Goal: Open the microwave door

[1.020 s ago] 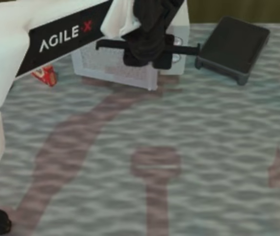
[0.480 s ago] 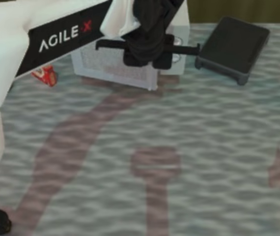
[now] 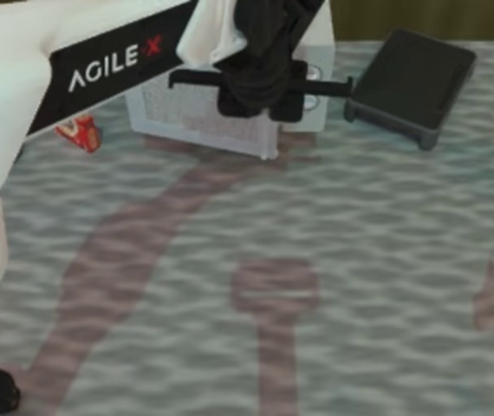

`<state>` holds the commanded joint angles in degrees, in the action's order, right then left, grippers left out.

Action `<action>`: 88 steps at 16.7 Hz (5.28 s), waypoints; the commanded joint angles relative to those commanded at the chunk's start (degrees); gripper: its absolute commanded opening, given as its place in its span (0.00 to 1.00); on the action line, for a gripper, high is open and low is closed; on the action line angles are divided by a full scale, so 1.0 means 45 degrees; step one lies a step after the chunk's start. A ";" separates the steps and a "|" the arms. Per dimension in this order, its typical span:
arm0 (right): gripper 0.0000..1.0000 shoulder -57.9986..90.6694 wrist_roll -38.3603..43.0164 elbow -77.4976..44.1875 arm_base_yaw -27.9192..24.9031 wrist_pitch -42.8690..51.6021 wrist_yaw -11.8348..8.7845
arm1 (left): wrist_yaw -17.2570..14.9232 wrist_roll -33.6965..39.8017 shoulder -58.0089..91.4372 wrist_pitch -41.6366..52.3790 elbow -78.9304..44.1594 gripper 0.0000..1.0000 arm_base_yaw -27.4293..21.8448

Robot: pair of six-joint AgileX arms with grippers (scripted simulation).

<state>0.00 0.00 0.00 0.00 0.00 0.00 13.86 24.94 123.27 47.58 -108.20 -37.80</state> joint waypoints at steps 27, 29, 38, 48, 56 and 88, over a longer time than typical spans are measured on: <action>1.00 0.0000 0.0000 0.0000 0.0000 0.0000 0.0000 | -0.0607 -0.1197 -0.1109 -0.0885 0.1735 0.00 0.0148; 1.00 0.0000 0.0000 0.0000 0.0000 0.0000 0.0000 | -0.0607 -0.1197 -0.1109 -0.0885 0.1735 0.00 0.0148; 1.00 0.0000 0.0000 0.0000 0.0000 0.0000 0.0000 | -0.0873 -0.1561 -0.1420 -0.1110 0.2198 0.00 0.0150; 1.00 0.0000 0.0000 0.0000 0.0000 0.0000 0.0000 | -0.1298 -0.2478 -0.2146 -0.1600 0.3274 0.00 0.0372; 1.00 0.0000 0.0000 0.0000 0.0000 0.0000 0.0000 | -0.1298 -0.2478 -0.2146 -0.1600 0.3274 0.00 0.0372; 1.00 0.0000 0.0000 0.0000 0.0000 0.0000 0.0000 | -0.2081 -0.3866 -0.3119 -0.2144 0.4640 0.00 0.0689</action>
<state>0.00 0.00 0.00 0.00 0.00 0.00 4.49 7.54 109.24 37.93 -87.32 -34.70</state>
